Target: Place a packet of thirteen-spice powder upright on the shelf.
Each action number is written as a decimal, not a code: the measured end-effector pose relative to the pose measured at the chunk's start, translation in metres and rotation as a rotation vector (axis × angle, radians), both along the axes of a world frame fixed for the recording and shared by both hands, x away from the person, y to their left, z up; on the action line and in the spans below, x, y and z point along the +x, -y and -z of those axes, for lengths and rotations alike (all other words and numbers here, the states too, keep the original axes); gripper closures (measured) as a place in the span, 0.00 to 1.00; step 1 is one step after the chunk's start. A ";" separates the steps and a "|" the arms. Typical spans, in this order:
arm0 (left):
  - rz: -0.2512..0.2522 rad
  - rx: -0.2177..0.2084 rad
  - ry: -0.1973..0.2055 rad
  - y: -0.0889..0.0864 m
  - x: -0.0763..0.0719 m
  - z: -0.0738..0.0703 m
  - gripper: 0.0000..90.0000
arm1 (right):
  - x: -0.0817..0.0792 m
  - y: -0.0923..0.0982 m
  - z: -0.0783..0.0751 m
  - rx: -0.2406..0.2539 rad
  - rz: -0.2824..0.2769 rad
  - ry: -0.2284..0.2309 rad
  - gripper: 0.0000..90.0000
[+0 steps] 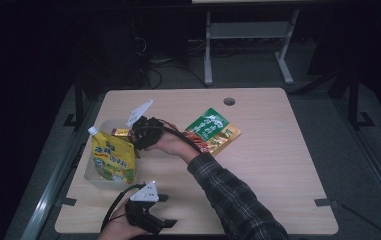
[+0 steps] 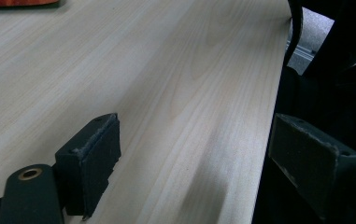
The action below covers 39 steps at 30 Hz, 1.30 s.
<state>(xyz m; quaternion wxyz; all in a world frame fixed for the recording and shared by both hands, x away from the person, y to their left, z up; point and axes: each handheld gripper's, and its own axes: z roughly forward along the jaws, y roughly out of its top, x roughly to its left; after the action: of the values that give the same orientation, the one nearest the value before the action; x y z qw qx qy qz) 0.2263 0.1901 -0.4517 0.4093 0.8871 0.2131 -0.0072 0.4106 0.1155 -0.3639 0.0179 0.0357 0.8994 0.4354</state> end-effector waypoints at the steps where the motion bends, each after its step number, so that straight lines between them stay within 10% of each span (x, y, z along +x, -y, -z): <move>1: 0.000 -0.003 0.000 0.000 0.000 0.000 0.18 | 0.000 -0.002 0.000 0.000 -0.004 -0.005 0.74; 21: 0.021 -0.001 0.003 0.002 -0.001 0.000 0.18 | 0.006 -0.038 0.026 -0.024 -0.052 -0.012 0.74; 39: 0.008 -0.018 -0.013 0.000 0.000 -0.003 0.18 | 0.001 -0.003 0.006 0.036 0.003 -0.036 0.49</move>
<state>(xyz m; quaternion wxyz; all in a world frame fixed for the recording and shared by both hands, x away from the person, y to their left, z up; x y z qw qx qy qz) 0.2266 0.1905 -0.4491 0.4159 0.8842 0.2121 -0.0166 0.4119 0.1183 -0.3703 0.0017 0.0454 0.8915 0.4508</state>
